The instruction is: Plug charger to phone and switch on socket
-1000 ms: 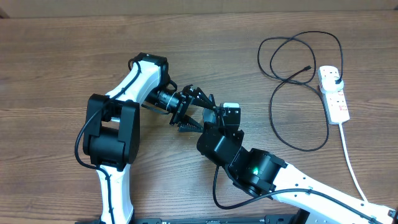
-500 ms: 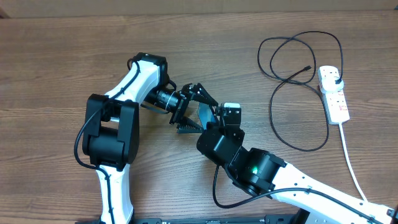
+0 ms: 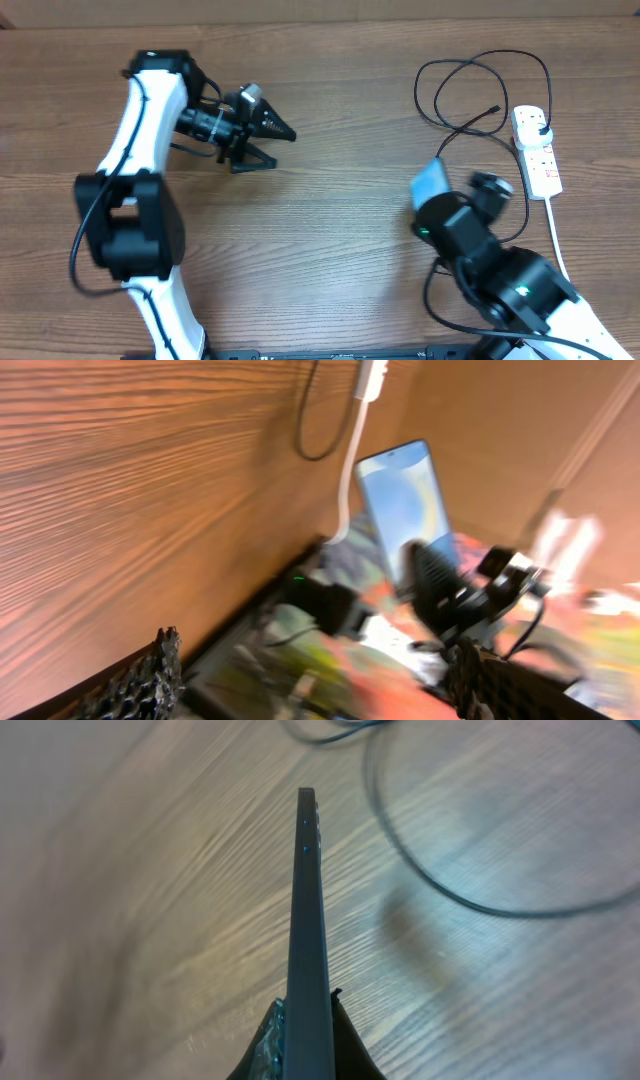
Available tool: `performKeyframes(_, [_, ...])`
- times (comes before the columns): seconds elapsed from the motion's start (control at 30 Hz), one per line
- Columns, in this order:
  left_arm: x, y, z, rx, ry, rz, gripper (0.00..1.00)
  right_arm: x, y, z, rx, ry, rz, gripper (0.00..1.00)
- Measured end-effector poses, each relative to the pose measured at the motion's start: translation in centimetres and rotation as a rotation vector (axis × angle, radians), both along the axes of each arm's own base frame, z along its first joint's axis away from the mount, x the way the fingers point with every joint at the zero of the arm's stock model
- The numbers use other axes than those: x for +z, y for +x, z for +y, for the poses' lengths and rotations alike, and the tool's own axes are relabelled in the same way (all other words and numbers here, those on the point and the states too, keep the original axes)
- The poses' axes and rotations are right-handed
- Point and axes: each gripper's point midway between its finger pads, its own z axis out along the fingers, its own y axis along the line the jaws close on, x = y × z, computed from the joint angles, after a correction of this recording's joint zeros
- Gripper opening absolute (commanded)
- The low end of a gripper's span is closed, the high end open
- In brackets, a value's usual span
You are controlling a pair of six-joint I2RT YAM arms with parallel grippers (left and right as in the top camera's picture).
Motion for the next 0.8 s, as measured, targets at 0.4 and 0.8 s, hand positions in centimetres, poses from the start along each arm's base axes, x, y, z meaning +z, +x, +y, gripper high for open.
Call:
performKeyframes(0.4, [15.4, -14.8, 4.4, 0.03, 0.375, -0.805, 0.93, 0.5, 1.5, 5.3, 0.073, 0.366, -0.061, 0.04])
performKeyframes(0.8, [6.0, -12.9, 4.2, 0.504, 0.171, -0.619, 1.0, 1.4, 0.7, 8.6, 0.215, 0.5, -0.031, 0.04])
